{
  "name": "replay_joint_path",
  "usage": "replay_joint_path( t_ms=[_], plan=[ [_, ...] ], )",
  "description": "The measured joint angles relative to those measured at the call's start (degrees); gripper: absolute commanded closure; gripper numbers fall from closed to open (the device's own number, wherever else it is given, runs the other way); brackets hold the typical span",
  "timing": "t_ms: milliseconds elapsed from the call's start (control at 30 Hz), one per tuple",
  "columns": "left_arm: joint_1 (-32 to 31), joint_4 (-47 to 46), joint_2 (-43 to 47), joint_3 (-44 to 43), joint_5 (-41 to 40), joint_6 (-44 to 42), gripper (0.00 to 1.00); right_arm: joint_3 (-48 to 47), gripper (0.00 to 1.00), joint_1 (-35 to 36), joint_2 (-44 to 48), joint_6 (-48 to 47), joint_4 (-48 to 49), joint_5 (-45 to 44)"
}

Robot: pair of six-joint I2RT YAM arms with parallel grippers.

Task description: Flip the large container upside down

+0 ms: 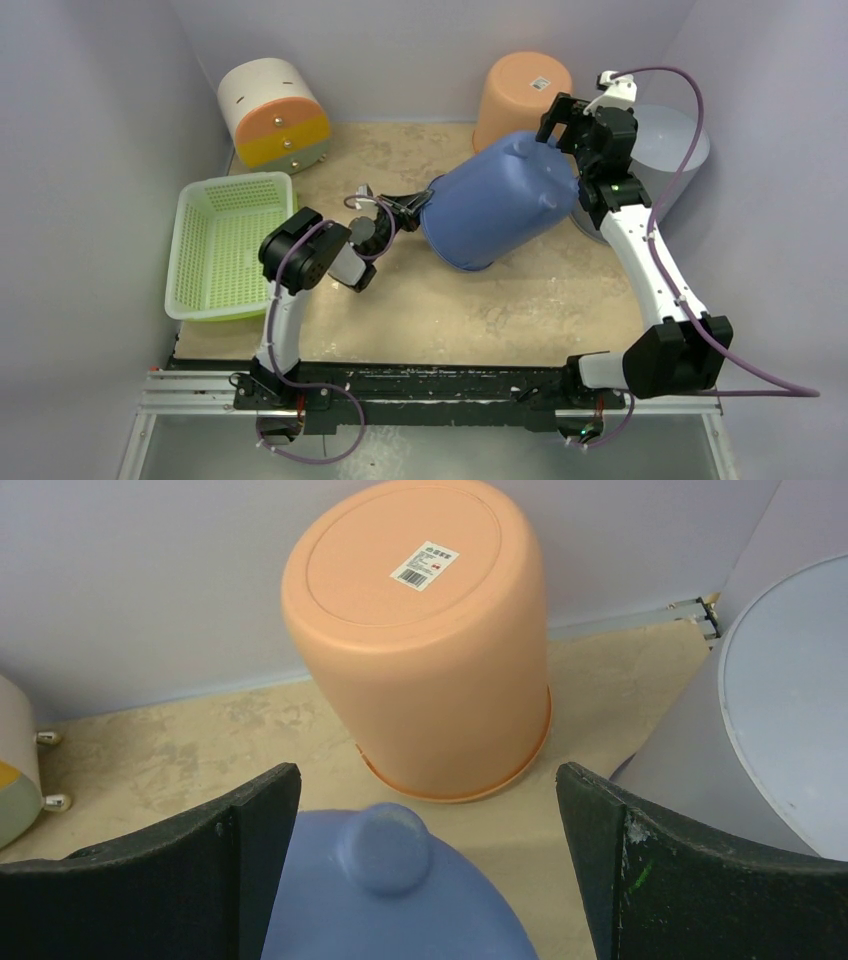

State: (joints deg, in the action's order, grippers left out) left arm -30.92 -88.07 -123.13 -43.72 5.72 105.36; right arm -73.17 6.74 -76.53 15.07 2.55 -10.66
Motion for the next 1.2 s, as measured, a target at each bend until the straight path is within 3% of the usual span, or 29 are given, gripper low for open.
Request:
replay_joint_path(
  t_ms=[167,233,400,700,1033,1200],
  plan=[
    [1.7,0.0,-3.1,-0.5,0.5,0.5,0.8,0.0,0.0,0.0,0.0,0.0,0.3,0.2],
    [2.2,0.0,-4.9,-0.1,0.9,-0.4,0.77,0.0,0.0,0.0,0.0,0.0,0.4,0.2],
    [2.3,0.2,-9.2,1.8,2.5,-6.3,0.75,0.1,0.0,0.0,0.0,0.0,0.4,0.9],
    [2.4,1.6,-9.0,2.1,5.3,-13.2,0.73,0.2,0.0,0.0,0.0,0.4,0.4,1.5],
    [2.4,24.7,2.0,2.3,3.1,-26.7,0.67,0.5,0.0,0.0,0.0,0.4,0.3,2.6],
    [2.3,41.7,10.4,0.8,-1.7,-34.9,0.66,0.5,0.0,0.0,0.0,0.4,0.3,2.7]
  ],
)
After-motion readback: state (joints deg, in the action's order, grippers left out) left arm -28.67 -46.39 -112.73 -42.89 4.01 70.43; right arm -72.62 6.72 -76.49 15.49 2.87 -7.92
